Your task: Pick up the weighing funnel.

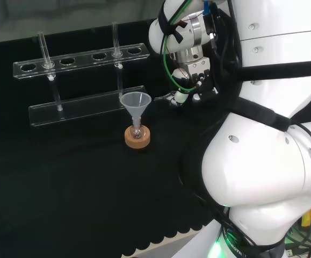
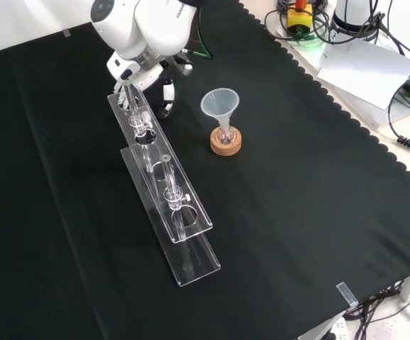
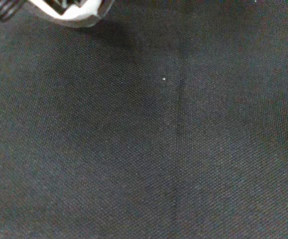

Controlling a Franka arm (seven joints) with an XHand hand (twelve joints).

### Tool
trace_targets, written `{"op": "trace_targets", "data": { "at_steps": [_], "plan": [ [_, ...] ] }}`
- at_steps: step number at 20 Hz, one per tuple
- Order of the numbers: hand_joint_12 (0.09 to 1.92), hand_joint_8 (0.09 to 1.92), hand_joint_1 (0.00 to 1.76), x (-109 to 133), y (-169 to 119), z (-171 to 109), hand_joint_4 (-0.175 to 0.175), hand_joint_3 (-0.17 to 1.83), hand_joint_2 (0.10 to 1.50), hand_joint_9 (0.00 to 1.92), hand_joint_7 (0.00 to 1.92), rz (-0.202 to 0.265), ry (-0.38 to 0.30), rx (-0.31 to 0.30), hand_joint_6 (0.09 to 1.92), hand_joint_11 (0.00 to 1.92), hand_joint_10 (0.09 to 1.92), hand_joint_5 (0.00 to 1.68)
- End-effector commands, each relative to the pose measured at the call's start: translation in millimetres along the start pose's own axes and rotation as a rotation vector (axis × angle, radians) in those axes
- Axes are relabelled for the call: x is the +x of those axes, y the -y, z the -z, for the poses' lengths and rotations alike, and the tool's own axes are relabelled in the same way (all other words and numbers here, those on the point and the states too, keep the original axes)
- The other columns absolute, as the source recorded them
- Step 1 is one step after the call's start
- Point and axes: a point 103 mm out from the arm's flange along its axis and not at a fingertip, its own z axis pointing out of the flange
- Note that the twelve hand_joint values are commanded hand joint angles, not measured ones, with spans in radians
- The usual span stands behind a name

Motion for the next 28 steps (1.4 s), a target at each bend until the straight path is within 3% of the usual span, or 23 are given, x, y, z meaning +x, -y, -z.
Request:
{"op": "trace_targets", "data": {
  "at_steps": [1, 9, 13, 15, 17, 19, 28],
  "plan": [
    [1.31, 0.7, 0.87, -0.4, -0.4, -0.2, -0.031, 0.58, 0.64, 0.66, 0.4, -0.004, 0.01, 0.004, 0.75, 0.41, 0.58, 0.7],
    [1.3, 0.7, 0.88, 0.8, -3.2, 1.6, -0.029, 0.59, 0.64, 0.66, 0.4, -0.001, 0.021, 0.003, 0.76, 0.42, 0.58, 0.71],
    [1.3, 0.7, 0.88, 1.0, -3.9, -0.2, -0.006, 0.59, 0.65, 0.67, 0.4, -0.009, 0.034, 0.012, 0.79, 0.42, 0.58, 0.79],
    [1.3, 0.7, 0.9, 1.2, -4.1, -0.8, 0.022, 0.6, 0.66, 0.68, 0.41, -0.015, 0.046, 0.012, 0.78, 0.42, 0.58, 0.9],
    [1.3, 0.71, 1.01, 1.1, -3.6, -1.2, 0.124, 0.47, 0.77, 0.7, 0.43, -0.026, 0.061, 0.007, 0.81, 0.43, 0.58, 1.06],
    [1.28, 0.68, 1.07, 0.4, -2.1, -0.6, 0.163, 0.52, 0.77, 0.74, 0.48, -0.035, 0.071, -0.005, 0.81, 0.46, 0.55, 1.14],
    [1.21, 0.65, 1.09, -20.2, 15.6, 34.0, 0.175, 0.66, 0.7, 0.83, 0.51, -0.043, 0.052, -0.049, 0.84, 0.6, 0.5, 1.18]
  ]
}}
